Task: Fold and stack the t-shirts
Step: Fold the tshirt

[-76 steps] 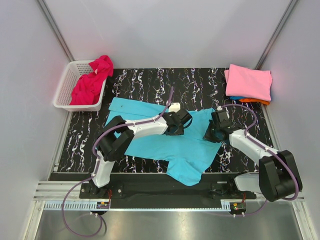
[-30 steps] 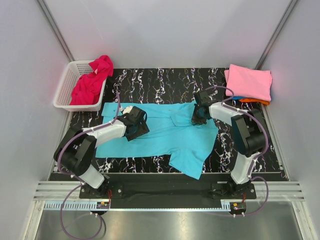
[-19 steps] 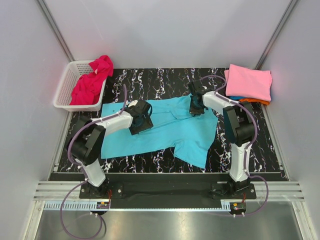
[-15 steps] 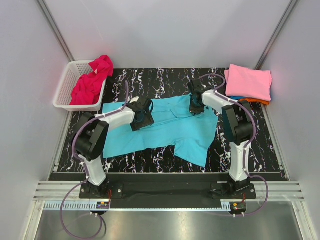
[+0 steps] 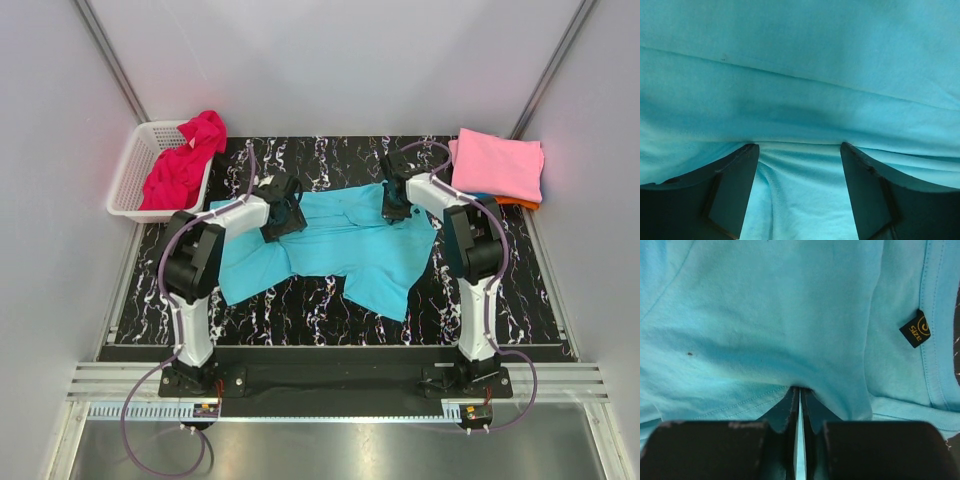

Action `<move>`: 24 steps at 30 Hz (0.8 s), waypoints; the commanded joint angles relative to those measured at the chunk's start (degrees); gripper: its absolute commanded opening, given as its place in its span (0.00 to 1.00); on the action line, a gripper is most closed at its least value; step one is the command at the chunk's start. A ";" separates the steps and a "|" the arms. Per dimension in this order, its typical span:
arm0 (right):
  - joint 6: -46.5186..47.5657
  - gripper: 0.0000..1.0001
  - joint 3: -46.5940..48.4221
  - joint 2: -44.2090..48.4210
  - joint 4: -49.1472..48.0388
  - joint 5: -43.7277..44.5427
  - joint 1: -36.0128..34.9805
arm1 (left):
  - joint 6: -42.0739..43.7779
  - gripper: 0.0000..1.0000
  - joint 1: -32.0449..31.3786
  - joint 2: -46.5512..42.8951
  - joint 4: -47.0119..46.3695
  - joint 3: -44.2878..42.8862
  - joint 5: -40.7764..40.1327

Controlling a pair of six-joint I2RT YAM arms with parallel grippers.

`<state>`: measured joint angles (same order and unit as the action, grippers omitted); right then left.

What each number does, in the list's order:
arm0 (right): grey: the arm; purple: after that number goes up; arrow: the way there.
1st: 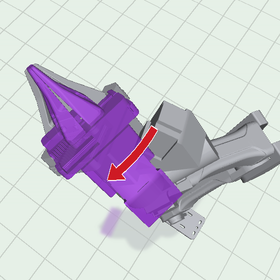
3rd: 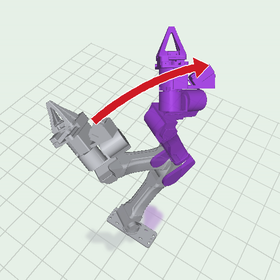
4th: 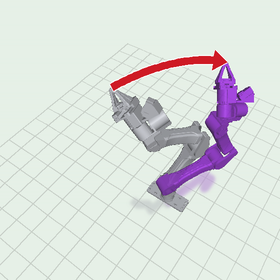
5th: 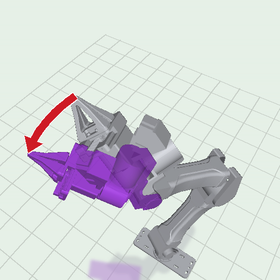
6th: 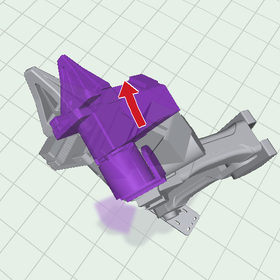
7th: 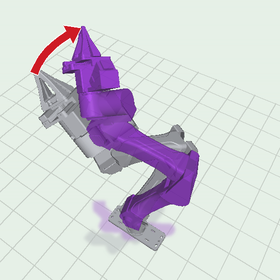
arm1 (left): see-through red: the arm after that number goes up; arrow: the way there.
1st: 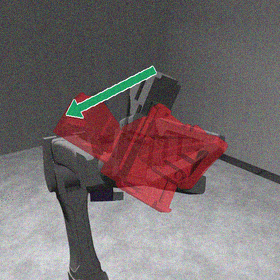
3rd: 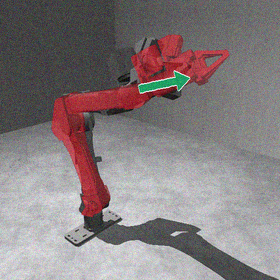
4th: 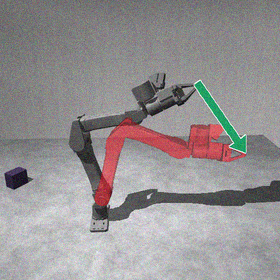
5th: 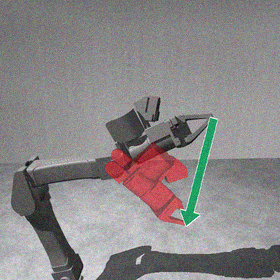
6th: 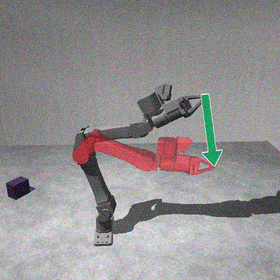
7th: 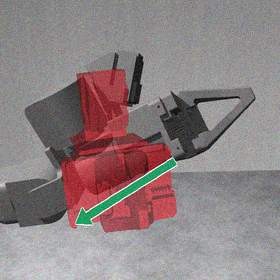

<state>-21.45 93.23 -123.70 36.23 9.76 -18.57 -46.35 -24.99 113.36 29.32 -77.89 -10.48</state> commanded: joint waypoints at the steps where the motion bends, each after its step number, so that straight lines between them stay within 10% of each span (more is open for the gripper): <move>1: 1.50 0.09 -2.44 2.05 2.79 2.28 0.90 | 1.08 0.74 0.47 -1.38 2.15 4.14 1.87; 24: -8.51 0.14 -33.45 40.10 0.34 -6.41 -3.31 | -11.38 0.84 -3.31 -49.97 6.17 41.22 -9.90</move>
<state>-26.30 63.05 -88.16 38.00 6.39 -20.27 -51.09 -28.36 68.03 31.51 -40.77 -14.04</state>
